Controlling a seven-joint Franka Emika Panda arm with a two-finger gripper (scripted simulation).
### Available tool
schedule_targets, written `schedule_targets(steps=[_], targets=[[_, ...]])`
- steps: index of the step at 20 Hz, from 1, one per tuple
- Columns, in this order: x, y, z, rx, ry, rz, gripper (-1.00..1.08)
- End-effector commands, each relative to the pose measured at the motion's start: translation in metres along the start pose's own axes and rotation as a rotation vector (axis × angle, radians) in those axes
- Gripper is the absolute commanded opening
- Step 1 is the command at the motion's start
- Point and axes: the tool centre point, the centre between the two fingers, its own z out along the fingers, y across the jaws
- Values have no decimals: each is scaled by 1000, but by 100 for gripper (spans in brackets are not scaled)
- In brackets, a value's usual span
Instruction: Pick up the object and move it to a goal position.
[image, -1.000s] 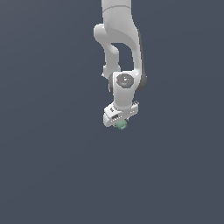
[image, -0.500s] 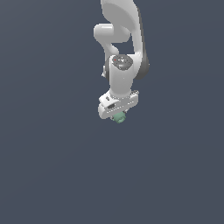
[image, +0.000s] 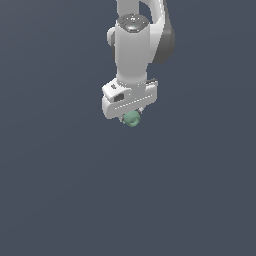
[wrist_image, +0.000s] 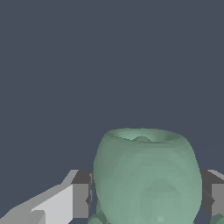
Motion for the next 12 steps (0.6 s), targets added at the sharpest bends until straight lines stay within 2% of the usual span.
schedule_targets(steps=[1, 12], targets=[[-2, 5, -27, 1, -1, 0, -100], [-5, 31, -141, 1, -1, 0, -100]])
